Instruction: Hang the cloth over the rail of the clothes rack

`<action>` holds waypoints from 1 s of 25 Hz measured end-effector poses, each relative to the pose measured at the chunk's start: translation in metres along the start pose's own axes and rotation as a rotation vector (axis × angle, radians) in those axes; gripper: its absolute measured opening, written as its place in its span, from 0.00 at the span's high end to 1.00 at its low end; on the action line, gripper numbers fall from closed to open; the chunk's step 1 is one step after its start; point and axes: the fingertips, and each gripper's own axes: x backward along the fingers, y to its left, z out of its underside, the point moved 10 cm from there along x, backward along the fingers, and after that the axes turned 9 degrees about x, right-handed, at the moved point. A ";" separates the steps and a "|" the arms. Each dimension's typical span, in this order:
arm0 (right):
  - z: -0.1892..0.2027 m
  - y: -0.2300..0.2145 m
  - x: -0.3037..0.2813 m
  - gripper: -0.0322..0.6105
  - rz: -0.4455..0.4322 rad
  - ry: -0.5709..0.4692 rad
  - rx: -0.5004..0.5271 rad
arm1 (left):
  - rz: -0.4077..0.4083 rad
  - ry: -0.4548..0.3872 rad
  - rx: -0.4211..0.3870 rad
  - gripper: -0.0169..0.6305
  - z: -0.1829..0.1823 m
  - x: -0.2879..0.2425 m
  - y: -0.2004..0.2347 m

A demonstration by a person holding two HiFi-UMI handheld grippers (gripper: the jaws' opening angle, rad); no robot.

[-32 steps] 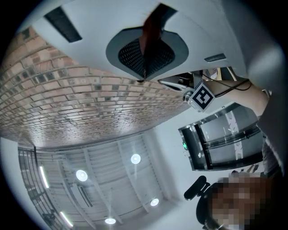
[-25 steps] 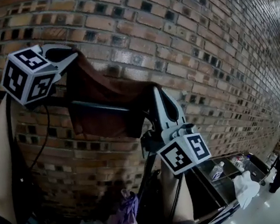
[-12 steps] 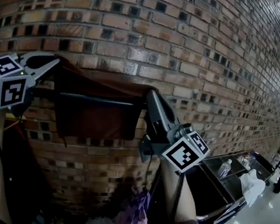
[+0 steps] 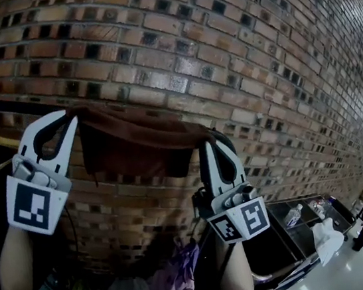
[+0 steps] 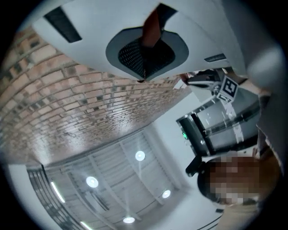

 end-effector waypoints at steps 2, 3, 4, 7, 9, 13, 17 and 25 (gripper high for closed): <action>0.008 0.013 0.007 0.90 0.040 0.017 0.099 | -0.044 -0.014 0.040 0.95 0.015 0.009 -0.013; 0.012 0.019 0.009 0.90 0.050 0.028 0.143 | -0.056 -0.010 0.076 0.95 0.024 0.012 -0.018; 0.015 0.025 0.010 0.90 0.053 0.043 0.186 | -0.064 0.000 0.114 0.95 0.032 0.014 -0.022; 0.026 0.037 0.014 0.90 0.060 0.118 0.271 | -0.081 0.023 0.193 0.95 0.052 0.017 -0.030; 0.031 0.040 0.018 0.90 0.067 0.129 0.241 | -0.091 0.034 0.223 0.95 0.063 0.020 -0.034; 0.041 0.037 0.026 0.90 0.098 0.059 0.157 | -0.099 0.045 0.243 0.95 0.079 0.026 -0.042; 0.056 0.043 0.039 0.90 0.133 0.128 0.259 | -0.098 0.047 0.212 0.95 0.088 0.031 -0.054; 0.083 0.040 0.050 0.90 0.143 0.206 0.203 | -0.096 0.085 0.279 0.94 0.109 0.035 -0.070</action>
